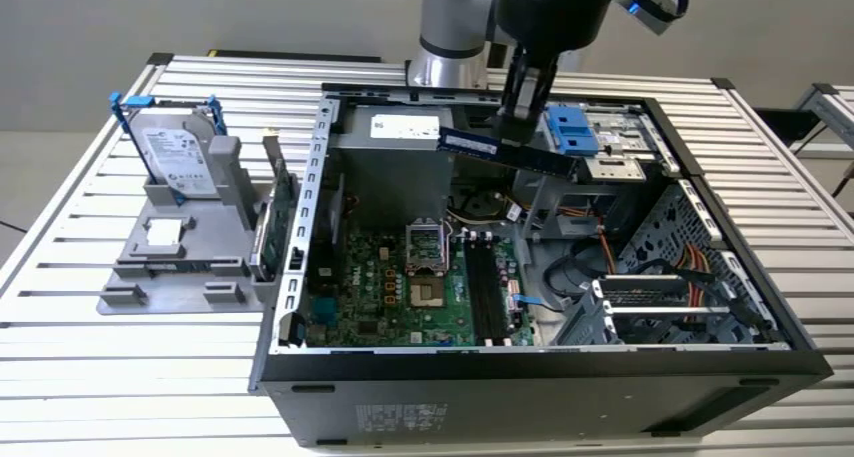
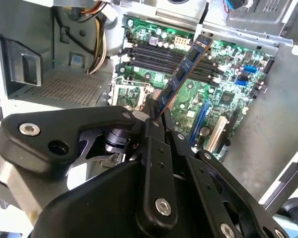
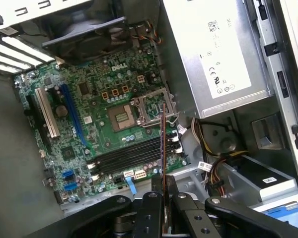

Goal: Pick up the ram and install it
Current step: 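Insert the ram into the slot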

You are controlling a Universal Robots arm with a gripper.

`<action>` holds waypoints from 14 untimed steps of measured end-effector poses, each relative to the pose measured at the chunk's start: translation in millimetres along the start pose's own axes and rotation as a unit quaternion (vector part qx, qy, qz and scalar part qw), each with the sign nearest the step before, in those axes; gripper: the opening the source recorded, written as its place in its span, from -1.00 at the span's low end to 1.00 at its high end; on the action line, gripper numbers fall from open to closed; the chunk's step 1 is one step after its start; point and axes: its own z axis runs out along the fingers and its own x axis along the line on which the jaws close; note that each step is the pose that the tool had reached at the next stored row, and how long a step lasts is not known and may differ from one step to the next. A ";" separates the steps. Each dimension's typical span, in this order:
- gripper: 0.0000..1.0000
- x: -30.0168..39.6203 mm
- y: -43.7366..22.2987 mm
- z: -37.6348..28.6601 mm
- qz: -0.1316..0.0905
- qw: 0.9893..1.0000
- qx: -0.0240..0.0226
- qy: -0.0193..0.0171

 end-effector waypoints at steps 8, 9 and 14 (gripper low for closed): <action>-1.00 0.5 -0.4 0.0 0.031 1.000 0.000 0.000; -1.00 0.7 -0.5 0.0 0.035 0.999 0.000 0.000; -1.00 1.7 -0.9 0.0 0.052 0.999 0.001 0.000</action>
